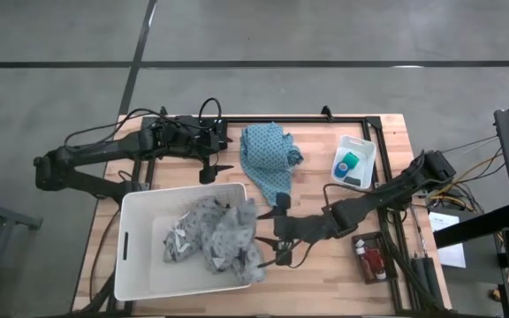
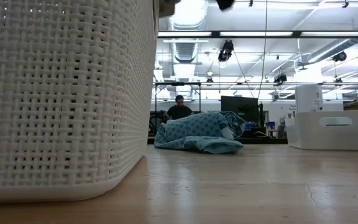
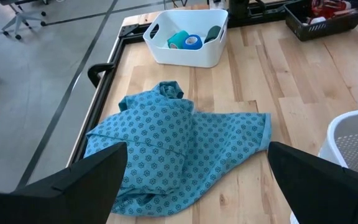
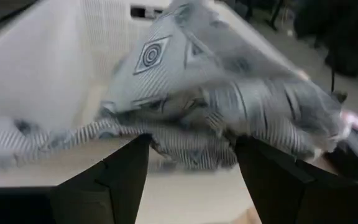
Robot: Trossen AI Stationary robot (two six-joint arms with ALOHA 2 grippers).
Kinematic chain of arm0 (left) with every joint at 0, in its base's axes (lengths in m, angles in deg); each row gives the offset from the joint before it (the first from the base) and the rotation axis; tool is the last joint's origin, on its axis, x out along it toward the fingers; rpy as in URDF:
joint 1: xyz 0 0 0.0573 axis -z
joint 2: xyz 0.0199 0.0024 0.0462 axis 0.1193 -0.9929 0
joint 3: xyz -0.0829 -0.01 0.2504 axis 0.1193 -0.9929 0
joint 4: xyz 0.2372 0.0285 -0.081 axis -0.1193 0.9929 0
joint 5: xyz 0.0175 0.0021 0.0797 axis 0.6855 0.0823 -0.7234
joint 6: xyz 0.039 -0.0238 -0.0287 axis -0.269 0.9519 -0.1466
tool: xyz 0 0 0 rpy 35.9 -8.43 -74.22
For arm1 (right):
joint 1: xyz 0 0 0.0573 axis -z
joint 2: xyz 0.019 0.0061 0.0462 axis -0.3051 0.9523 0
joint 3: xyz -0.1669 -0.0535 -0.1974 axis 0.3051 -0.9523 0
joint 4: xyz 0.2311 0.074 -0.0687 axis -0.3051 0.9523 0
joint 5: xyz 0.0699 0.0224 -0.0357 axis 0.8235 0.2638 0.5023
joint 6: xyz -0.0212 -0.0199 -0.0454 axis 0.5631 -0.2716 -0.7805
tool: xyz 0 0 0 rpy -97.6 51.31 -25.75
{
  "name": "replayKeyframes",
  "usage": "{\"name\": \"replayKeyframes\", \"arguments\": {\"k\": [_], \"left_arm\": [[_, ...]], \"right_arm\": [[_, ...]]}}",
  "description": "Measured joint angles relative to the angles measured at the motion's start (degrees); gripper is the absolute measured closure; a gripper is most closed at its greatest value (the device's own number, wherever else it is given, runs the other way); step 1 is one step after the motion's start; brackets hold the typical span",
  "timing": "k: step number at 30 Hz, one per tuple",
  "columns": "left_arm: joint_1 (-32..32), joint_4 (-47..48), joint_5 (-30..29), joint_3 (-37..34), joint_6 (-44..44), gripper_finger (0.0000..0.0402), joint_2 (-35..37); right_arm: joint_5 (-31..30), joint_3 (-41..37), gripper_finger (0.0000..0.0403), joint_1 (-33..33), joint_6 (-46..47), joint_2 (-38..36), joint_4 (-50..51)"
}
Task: Pick & Place Medicine items
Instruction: Put the gray patient gown into the big white bin, then put the blue patient gown into the big white bin
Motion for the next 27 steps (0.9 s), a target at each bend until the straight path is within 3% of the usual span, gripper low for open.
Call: {"name": "replayKeyframes", "arguments": {"k": [5, 8, 11, 16, 24, 27], "left_arm": [[0.0, 0.0, 0.0, 0.0, 0.0, 0.0009, 0.0], [0.0, 0.0, 0.0, 0.0, 0.0, 0.0009, 0.0], [0.0, 0.0, 0.0, 0.0, 0.0, 0.0009, 0.0], [0.0, 0.0, 0.0, 0.0, 0.0, 0.0009, 0.0], [0.0, 0.0, 0.0, 0.0, 0.0, 0.0009, 0.0], [0.0, 0.0, 0.0, 0.0, 0.0, 0.0009, 0.0]], "right_arm": [[0.9, 5.0, 0.0168, 0.1, -3.4, 0.0, 0.0], [4.7, 7.4, 0.0168, 0.4, -5.0, 0.4, -0.2], [7.7, 8.0, 0.0168, 0.7, -8.0, 1.3, -1.9], [7.6, 7.8, 0.0168, 0.8, -9.7, 2.2, -1.1], [-4.3, 7.8, 0.0168, 0.6, -2.5, 1.5, 11.5], [-4.3, 7.9, 0.0168, 0.7, 3.0, 1.2, 19.4]]}}
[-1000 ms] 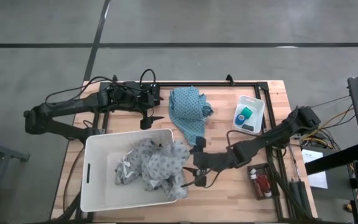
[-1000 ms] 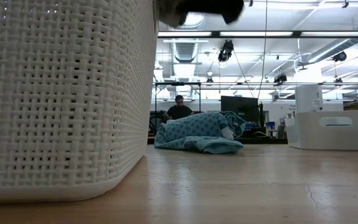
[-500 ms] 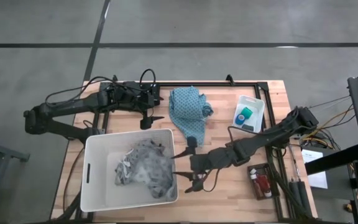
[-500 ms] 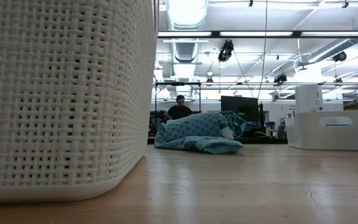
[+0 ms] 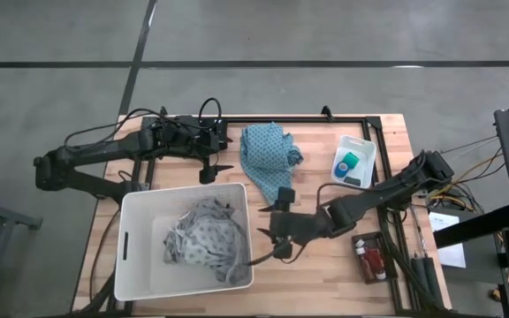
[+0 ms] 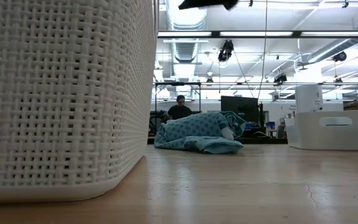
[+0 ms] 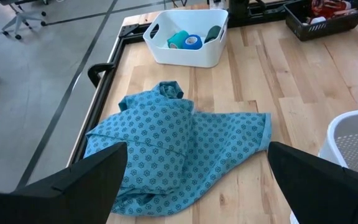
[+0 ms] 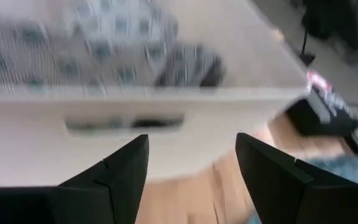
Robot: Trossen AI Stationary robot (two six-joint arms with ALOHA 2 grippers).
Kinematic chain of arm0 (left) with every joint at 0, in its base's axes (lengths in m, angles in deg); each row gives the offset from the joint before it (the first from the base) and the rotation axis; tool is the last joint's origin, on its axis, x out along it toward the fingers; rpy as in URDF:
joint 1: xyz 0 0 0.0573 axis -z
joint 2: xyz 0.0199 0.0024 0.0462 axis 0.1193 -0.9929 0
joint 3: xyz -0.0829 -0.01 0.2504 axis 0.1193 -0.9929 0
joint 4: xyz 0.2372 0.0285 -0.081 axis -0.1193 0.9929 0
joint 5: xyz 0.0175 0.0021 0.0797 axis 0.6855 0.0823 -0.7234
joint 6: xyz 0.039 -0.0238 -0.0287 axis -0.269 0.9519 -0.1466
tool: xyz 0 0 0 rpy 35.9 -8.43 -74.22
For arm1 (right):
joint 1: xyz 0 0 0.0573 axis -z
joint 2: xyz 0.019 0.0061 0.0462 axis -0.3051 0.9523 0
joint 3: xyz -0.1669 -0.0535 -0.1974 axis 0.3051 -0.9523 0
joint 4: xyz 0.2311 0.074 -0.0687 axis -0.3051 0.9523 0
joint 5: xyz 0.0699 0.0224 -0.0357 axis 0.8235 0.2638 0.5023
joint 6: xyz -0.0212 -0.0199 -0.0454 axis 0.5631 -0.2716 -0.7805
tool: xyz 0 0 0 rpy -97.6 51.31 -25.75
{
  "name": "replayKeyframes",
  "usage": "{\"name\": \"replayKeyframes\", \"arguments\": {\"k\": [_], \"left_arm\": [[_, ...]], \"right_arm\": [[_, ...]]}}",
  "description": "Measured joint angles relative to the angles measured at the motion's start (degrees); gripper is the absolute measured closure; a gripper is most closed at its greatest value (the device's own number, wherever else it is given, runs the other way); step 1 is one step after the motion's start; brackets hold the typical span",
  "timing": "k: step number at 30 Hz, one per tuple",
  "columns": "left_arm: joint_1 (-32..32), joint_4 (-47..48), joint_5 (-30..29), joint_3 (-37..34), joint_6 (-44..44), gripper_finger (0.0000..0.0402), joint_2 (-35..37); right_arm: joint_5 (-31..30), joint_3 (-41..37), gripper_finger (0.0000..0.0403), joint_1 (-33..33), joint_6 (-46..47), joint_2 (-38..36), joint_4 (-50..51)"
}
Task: Pick & Place Medicine items
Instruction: Put the blue patient gown into the big white bin
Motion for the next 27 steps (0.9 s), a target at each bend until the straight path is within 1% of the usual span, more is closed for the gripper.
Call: {"name": "replayKeyframes", "arguments": {"k": [5, 9, 11, 16, 20, 23, 27], "left_arm": [[0.0, 0.0, 0.0, 0.0, 0.0, 0.0009, 0.0], [0.0, 0.0, 0.0, 0.0, 0.0, 0.0009, 0.0], [0.0, 0.0, 0.0, 0.0, 0.0, 0.0009, 0.0], [0.0, 0.0, 0.0, 0.0, 0.0, 0.0009, 0.0], [0.0, 0.0, 0.0, 0.0, 0.0, 0.0009, 0.0], [0.0, 0.0, 0.0, 0.0, 0.0, 0.0009, 0.0], [0.0, 0.0, 0.0, 0.0, 0.0, 0.0009, 0.0]], "right_arm": [[-1.3, -2.9, 0.0168, 0.1, 1.3, 0.0, 3.4], [-6.5, -4.7, 0.0168, 1.3, 1.1, 0.0, 6.9], [-8.0, -5.5, 0.0168, 2.9, 1.1, -0.3, 8.8], [-7.9, -8.0, 0.0168, 9.8, -1.7, -3.0, 10.4], [-3.9, -10.6, 0.0168, 14.5, -4.5, -4.8, 10.7], [-1.4, -12.2, 0.0168, 15.7, -6.5, -5.5, 10.6], [-1.9, -13.8, 0.0168, 15.8, -7.4, -5.6, 8.2]]}}
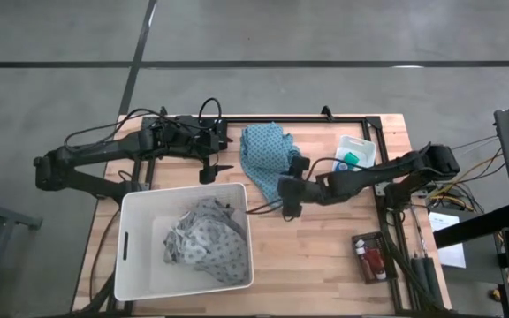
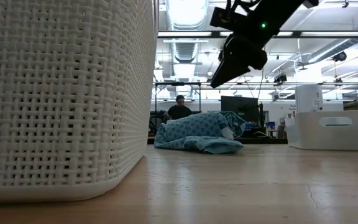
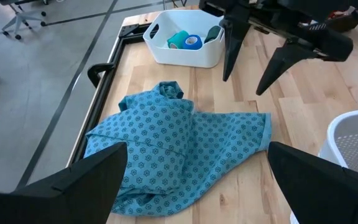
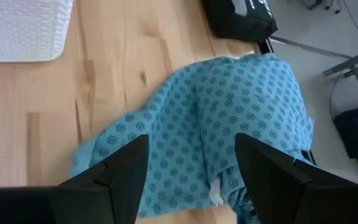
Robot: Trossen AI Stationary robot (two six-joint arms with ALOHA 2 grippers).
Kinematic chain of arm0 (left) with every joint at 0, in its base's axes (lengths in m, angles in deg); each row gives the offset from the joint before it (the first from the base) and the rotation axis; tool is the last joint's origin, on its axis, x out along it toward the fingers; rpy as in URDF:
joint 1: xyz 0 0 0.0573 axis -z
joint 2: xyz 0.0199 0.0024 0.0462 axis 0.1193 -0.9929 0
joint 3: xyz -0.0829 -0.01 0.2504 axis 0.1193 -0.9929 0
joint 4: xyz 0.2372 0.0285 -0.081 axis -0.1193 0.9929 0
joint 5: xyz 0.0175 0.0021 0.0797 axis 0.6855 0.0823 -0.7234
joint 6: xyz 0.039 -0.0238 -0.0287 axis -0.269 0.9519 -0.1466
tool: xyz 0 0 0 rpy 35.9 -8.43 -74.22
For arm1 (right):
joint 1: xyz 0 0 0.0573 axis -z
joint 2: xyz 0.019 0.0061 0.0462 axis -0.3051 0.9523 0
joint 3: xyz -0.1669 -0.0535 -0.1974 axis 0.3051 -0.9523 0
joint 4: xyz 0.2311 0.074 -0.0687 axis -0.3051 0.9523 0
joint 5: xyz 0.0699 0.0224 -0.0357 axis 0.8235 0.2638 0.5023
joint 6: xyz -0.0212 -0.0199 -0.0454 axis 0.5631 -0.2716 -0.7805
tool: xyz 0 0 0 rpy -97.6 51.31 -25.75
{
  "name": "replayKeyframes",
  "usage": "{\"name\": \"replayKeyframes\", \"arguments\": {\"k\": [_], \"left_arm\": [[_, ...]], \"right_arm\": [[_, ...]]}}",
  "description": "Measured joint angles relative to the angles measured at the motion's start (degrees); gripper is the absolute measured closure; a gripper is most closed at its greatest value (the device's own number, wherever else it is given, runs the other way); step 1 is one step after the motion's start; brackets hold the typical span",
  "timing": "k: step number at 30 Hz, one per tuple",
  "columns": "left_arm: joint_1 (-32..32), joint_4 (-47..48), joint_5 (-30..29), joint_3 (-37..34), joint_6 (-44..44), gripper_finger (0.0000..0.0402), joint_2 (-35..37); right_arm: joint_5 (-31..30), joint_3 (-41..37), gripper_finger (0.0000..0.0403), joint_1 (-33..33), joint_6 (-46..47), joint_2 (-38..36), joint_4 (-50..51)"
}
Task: Pick & Place Medicine items
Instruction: Put the blue patient gown into the big white bin
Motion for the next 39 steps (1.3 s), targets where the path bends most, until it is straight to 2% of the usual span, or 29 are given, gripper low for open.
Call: {"name": "replayKeyframes", "arguments": {"k": [13, 20, 25, 33, 36, 39], "left_arm": [[0.0, 0.0, 0.0, 0.0, 0.0, 0.0009, 0.0], [0.0, 0.0, 0.0, 0.0, 0.0, 0.0009, 0.0], [0.0, 0.0, 0.0, 0.0, 0.0, 0.0009, 0.0], [0.0, 0.0, 0.0, 0.0, 0.0, 0.0009, 0.0], [0.0, 0.0, 0.0, 0.0, 0.0, 0.0009, 0.0], [0.0, 0.0, 0.0, 0.0, 0.0, 0.0009, 0.0]], "right_arm": [[-1.0, -1.2, 0.0168, -1.6, 2.8, -0.4, -0.3], [-1.9, -1.5, 0.0168, -1.5, -9.7, -0.4, 1.5], [-7.1, -2.9, 0.0165, -1.5, -11.0, -0.3, 3.1], [-13.6, -11.7, 0.0107, -0.5, -8.4, -0.3, 0.3], [-16.5, -16.5, 0.0079, 0.5, -9.6, -0.3, -6.4], [-18.0, -21.6, 0.0056, 2.0, -15.4, -0.3, -16.7]]}}
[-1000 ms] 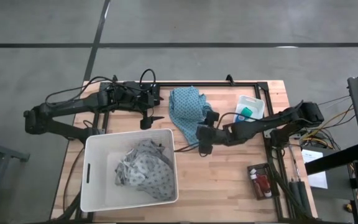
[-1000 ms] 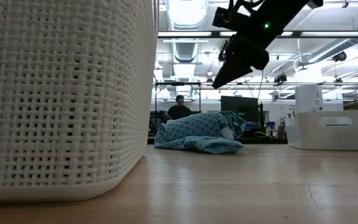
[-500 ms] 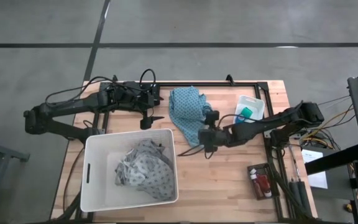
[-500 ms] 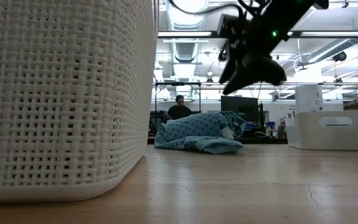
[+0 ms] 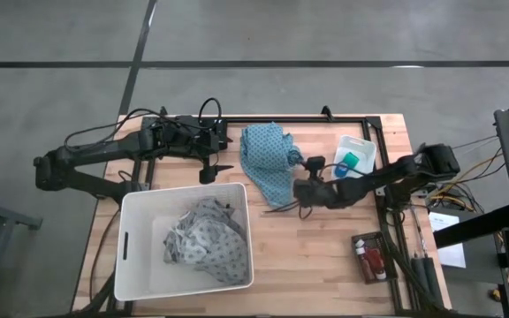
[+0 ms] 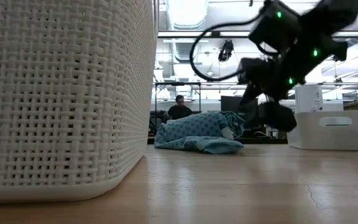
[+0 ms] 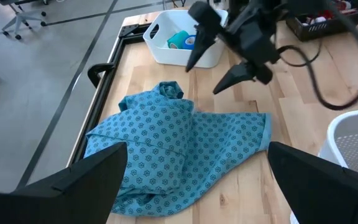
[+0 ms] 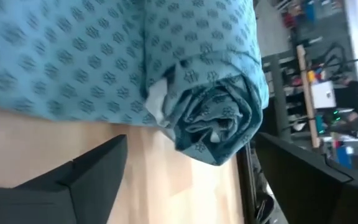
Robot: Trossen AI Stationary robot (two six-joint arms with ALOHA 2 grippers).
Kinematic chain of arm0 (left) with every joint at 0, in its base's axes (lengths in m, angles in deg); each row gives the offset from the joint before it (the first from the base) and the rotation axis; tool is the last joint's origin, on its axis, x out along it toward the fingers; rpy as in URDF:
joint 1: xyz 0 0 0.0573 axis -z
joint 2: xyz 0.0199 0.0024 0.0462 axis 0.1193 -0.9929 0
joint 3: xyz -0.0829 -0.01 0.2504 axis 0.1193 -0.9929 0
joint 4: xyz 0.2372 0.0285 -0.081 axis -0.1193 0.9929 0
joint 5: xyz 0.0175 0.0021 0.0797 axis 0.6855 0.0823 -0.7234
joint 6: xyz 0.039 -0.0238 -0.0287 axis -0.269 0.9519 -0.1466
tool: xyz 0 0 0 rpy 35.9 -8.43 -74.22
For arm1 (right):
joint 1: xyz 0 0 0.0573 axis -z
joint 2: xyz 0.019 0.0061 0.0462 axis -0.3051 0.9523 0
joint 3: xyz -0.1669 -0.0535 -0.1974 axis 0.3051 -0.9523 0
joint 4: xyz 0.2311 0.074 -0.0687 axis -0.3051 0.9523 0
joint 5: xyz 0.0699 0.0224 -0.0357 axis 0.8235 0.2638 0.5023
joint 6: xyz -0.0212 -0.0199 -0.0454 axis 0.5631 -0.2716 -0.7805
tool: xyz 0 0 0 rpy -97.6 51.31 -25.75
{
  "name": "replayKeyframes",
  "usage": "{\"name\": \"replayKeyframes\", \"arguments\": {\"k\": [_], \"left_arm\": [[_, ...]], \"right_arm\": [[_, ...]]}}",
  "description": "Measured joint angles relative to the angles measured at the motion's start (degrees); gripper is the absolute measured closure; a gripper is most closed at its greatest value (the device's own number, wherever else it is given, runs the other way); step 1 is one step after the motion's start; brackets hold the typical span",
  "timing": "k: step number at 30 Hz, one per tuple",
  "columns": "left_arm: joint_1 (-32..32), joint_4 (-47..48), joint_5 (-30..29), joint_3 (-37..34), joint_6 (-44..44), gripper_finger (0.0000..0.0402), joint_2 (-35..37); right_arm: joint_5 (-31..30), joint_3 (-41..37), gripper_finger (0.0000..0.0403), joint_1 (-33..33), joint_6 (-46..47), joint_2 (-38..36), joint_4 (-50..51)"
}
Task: Pick & Place Medicine items
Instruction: Put the blue patient gown into the big white bin
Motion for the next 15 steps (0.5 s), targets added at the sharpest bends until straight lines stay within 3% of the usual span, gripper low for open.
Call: {"name": "replayKeyframes", "arguments": {"k": [4, 10, 15], "left_arm": [[0.0, 0.0, 0.0, 0.0, 0.0, 0.0009, 0.0], [0.0, 0.0, 0.0, 0.0, 0.0, 0.0009, 0.0], [0.0, 0.0, 0.0, 0.0, 0.0, 0.0009, 0.0]], "right_arm": [[0.8, -6.5, 0.0040, 3.0, -8.0, 0.0, -14.0], [7.4, -13.4, 0.0039, 7.0, -16.7, 0.0, -32.7], [11.0, -14.9, 0.0039, 9.0, -22.4, 0.0, -39.8]]}}
